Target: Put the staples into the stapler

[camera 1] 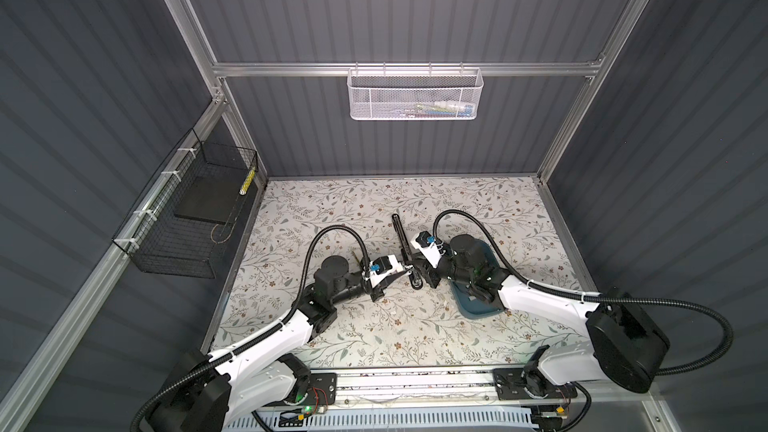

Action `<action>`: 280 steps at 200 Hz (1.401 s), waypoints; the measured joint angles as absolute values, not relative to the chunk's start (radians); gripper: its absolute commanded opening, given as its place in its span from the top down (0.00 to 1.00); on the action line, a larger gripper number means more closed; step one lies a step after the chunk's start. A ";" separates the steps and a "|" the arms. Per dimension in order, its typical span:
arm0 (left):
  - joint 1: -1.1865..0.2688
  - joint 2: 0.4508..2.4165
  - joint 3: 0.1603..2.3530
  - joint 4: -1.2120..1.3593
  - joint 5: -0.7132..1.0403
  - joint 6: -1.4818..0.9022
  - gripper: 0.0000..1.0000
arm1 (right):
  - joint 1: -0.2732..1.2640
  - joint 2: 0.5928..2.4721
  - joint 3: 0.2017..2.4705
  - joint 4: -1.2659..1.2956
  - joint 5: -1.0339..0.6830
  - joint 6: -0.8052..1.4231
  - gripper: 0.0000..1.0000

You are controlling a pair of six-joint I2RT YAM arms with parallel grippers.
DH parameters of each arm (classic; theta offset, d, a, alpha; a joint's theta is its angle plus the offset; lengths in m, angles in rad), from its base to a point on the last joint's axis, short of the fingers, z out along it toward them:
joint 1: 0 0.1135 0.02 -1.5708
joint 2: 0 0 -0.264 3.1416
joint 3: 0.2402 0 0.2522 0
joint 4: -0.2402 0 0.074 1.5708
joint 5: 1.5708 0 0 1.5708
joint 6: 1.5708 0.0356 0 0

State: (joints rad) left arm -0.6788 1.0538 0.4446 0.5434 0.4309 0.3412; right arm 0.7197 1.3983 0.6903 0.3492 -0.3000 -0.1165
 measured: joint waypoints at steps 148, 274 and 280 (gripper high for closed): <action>-0.634 1.138 0.424 0.635 0.506 0.333 1.00 | 0.657 1.173 0.471 0.591 -0.348 -0.145 0.18; -0.634 1.141 0.459 0.599 0.787 0.405 1.00 | 0.679 1.203 0.567 0.354 -0.669 -0.309 0.17; -0.634 1.141 0.459 0.599 0.795 0.405 1.00 | 0.682 1.209 0.579 0.339 -0.672 -0.315 0.18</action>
